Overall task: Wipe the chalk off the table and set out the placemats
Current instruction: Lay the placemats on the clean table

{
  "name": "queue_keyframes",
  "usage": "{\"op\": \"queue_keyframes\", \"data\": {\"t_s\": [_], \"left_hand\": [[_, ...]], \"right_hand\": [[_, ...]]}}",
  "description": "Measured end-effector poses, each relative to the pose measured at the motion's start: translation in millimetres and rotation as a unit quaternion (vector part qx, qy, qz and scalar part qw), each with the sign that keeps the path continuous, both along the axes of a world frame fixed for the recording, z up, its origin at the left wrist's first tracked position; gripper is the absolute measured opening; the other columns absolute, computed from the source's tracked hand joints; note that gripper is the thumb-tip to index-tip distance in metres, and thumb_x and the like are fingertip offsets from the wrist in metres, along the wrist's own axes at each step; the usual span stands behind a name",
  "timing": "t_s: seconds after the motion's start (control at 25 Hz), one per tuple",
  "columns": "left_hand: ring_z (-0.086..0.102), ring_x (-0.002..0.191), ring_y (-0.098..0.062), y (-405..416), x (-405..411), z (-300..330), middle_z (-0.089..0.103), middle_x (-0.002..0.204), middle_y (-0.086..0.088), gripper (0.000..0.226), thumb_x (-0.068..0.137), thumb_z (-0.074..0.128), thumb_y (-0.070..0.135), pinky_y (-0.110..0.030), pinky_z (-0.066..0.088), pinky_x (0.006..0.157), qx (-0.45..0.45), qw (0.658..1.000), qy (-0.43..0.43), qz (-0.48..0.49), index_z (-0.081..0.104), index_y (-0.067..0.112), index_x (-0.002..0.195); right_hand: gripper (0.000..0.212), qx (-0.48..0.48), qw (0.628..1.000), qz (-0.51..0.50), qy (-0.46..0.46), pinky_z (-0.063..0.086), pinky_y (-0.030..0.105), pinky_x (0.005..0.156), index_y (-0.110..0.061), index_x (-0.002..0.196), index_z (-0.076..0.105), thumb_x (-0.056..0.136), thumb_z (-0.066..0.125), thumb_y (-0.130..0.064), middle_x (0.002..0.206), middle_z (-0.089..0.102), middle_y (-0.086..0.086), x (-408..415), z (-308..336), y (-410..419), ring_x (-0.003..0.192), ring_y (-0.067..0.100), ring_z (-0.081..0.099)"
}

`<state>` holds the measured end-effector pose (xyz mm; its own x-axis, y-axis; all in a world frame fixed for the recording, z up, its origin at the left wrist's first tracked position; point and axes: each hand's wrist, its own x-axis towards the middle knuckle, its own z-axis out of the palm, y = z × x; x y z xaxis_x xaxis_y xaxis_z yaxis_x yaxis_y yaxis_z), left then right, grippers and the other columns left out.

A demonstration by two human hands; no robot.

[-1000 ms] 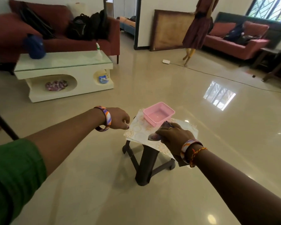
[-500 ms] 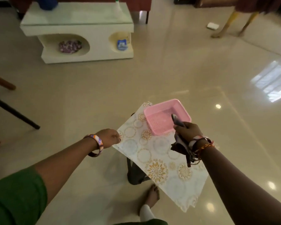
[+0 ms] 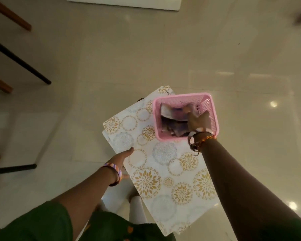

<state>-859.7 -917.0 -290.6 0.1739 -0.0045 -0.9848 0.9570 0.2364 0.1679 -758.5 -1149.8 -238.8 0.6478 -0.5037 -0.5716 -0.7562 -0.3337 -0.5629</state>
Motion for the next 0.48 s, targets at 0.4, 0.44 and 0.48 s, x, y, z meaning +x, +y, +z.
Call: {"op": "queue_keyframes", "data": {"t_s": [0.4, 0.44, 0.48], "left_hand": [[0.057, 0.110, -0.032, -1.6, -4.6, -11.9, 0.059, 0.123, -0.015, 0.061, 0.074, 0.078, 0.024, -0.044, 0.051, 0.090, 0.151, 0.984, -0.088, 0.019, 0.053, 0.004, 0.127], [0.057, 0.108, -0.031, 1.6, -4.7, -12.0, 0.058, 0.124, -0.015, 0.054, 0.079, 0.074, 0.020, -0.039, 0.052, 0.084, 0.168, 0.980, -0.107, -0.013, 0.053, 0.002, 0.126], [0.057, 0.107, -0.030, 6.8, -3.6, -3.0, 0.058, 0.122, -0.013, 0.048, 0.082, 0.070, 0.017, -0.032, 0.052, 0.077, 0.190, 0.972, -0.133, -0.037, 0.053, 0.000, 0.124]], "right_hand": [[0.054, -0.293, 0.772, 0.562, -0.040, 0.027, 0.042, 0.112, -0.018, 0.142, 0.040, 0.091, 0.051, -0.005, 0.144, 0.045, 0.008, -70.2, -20.7, 9.2, 0.135, 0.027, 0.039], [0.050, -0.302, 0.769, 0.560, -0.059, 0.037, 0.040, 0.104, -0.018, 0.136, 0.050, 0.089, 0.051, -0.001, 0.136, 0.054, 0.008, -69.3, -19.7, 11.7, 0.126, 0.028, 0.049], [0.046, -0.305, 0.770, 0.556, -0.072, 0.044, 0.038, 0.095, -0.020, 0.131, 0.056, 0.090, 0.050, -0.001, 0.128, 0.060, 0.006, -67.1, -17.1, 15.9, 0.118, 0.028, 0.056]]}}
